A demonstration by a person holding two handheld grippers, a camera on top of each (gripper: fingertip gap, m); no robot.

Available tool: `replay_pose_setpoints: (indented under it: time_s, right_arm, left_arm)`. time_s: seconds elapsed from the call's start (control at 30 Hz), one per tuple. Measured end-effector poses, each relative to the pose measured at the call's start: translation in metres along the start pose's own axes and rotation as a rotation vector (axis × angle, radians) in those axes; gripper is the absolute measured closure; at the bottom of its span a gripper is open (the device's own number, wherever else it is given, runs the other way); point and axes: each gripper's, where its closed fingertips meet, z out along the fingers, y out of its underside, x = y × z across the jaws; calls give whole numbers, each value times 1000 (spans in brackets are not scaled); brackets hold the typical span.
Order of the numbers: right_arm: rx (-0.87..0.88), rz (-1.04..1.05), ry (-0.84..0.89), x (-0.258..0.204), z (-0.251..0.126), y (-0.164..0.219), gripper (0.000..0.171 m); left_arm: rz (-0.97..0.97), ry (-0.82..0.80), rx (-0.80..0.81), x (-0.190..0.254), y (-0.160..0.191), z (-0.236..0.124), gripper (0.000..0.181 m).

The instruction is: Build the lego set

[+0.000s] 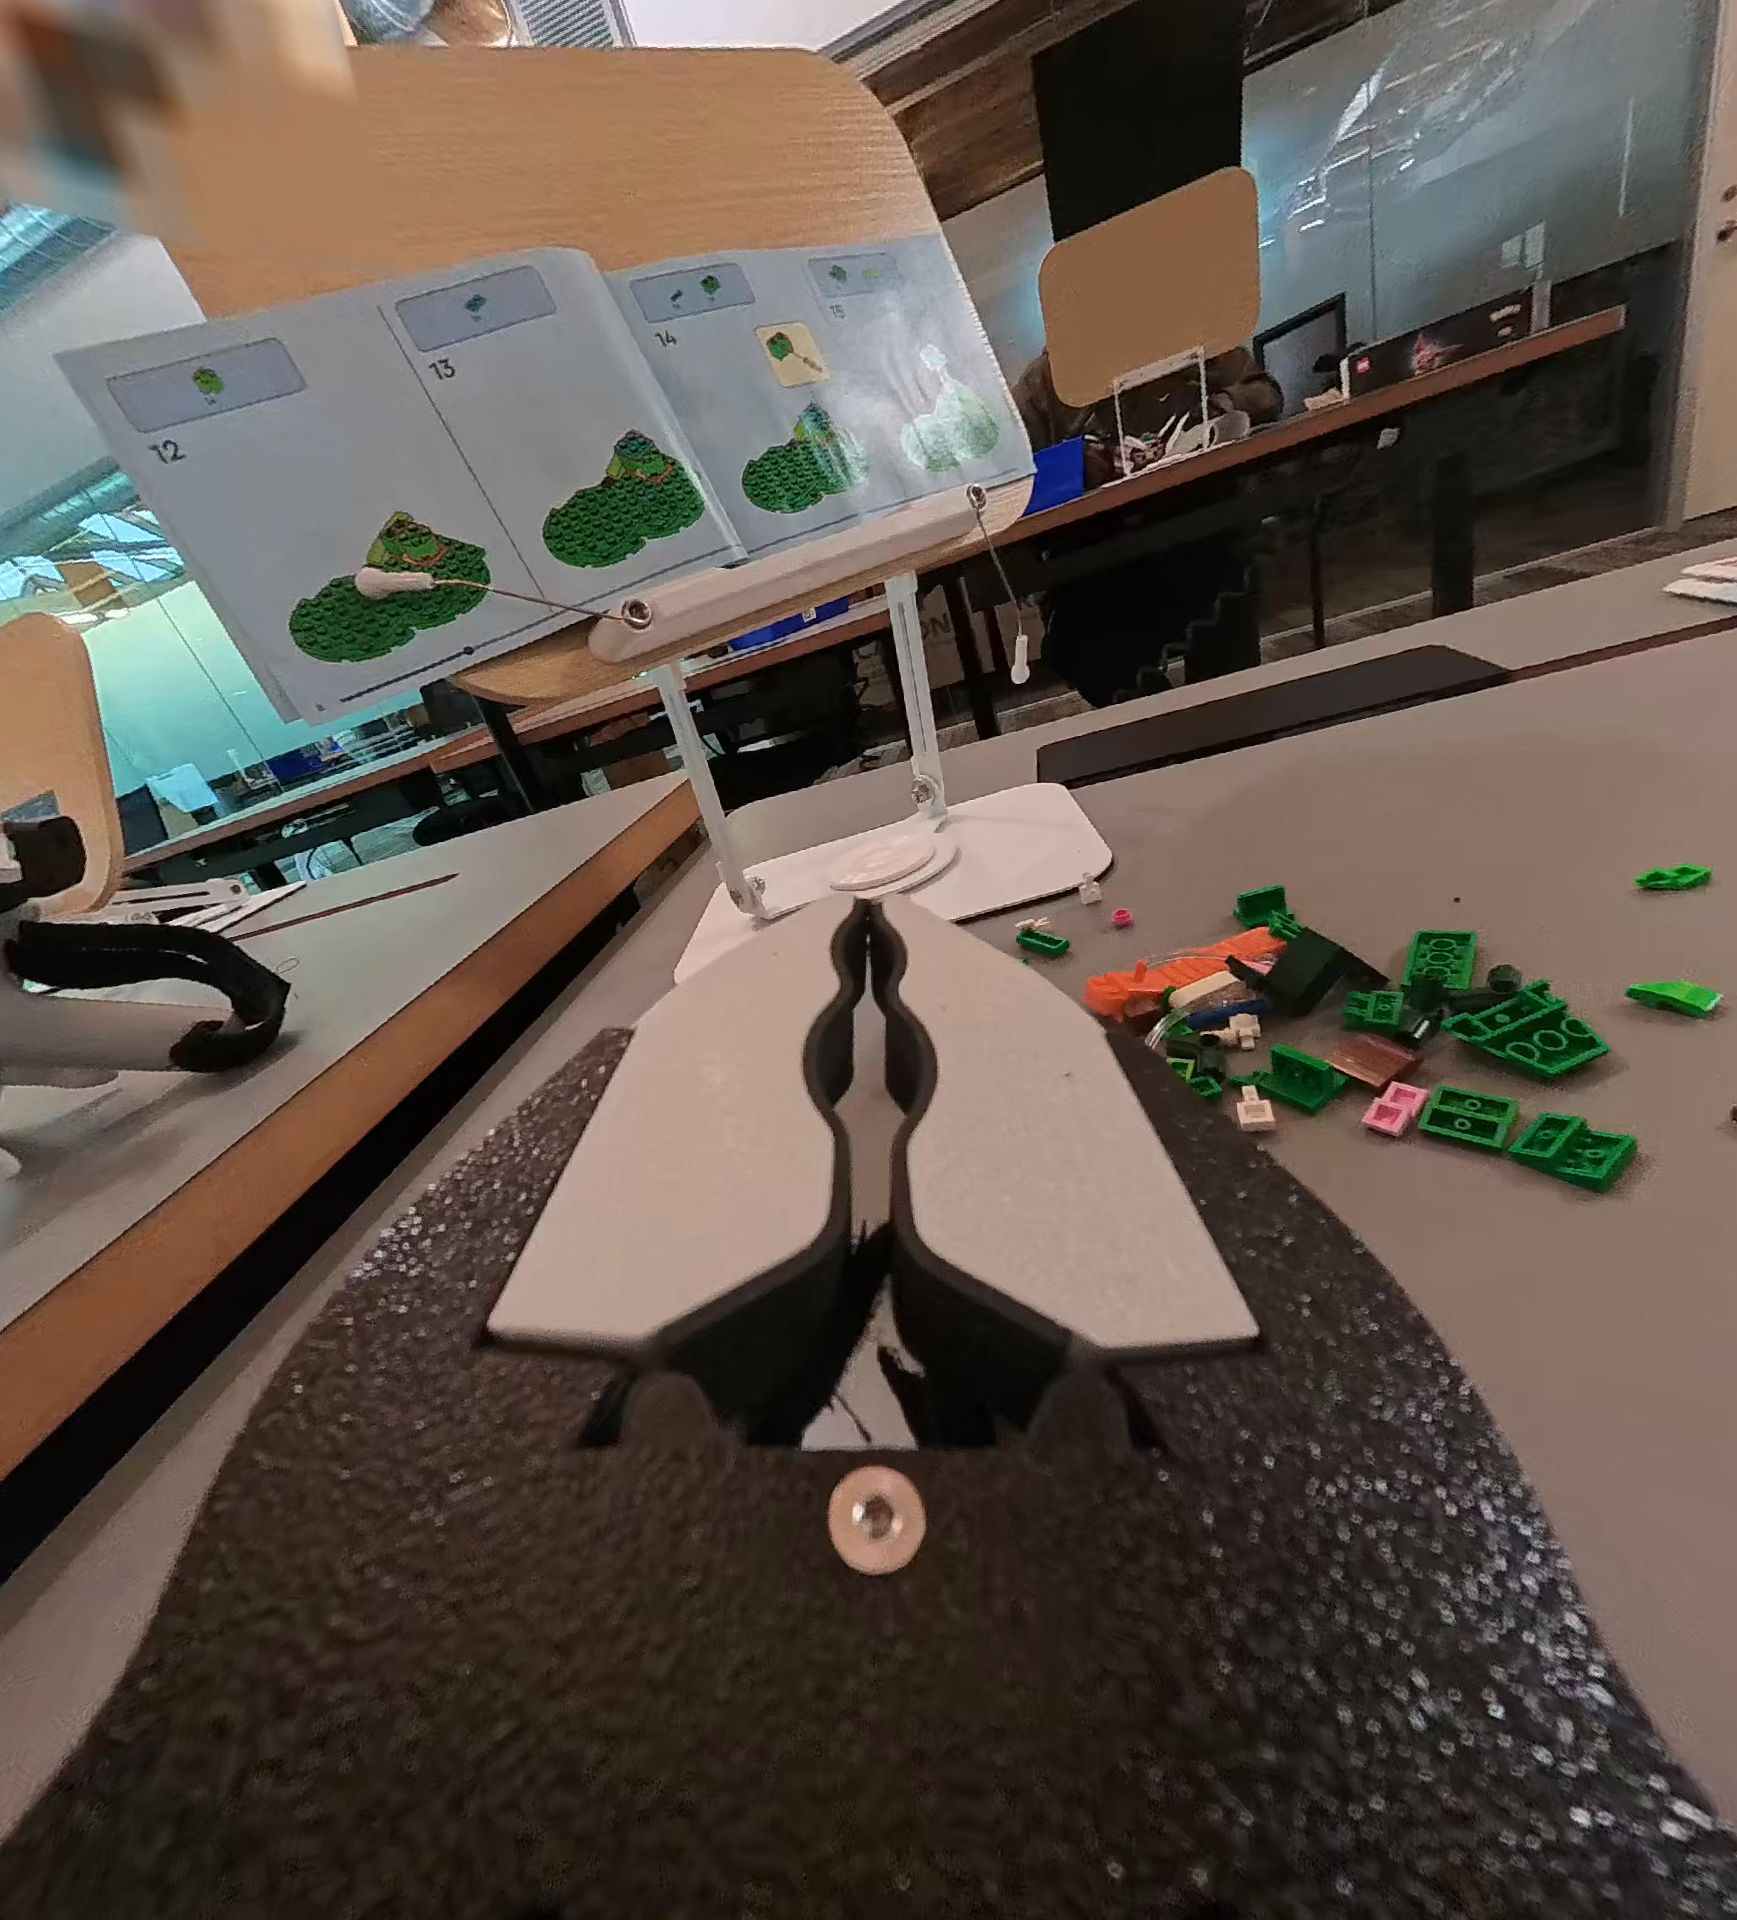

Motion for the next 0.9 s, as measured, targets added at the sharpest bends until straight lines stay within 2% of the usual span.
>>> replay_pose_setpoints:
  time_s: [0.9]
  right_arm:
    - [-3,-1,-3,-1,-3,0,171]
  left_arm:
    - [-20,24,15,2,-2,0,181]
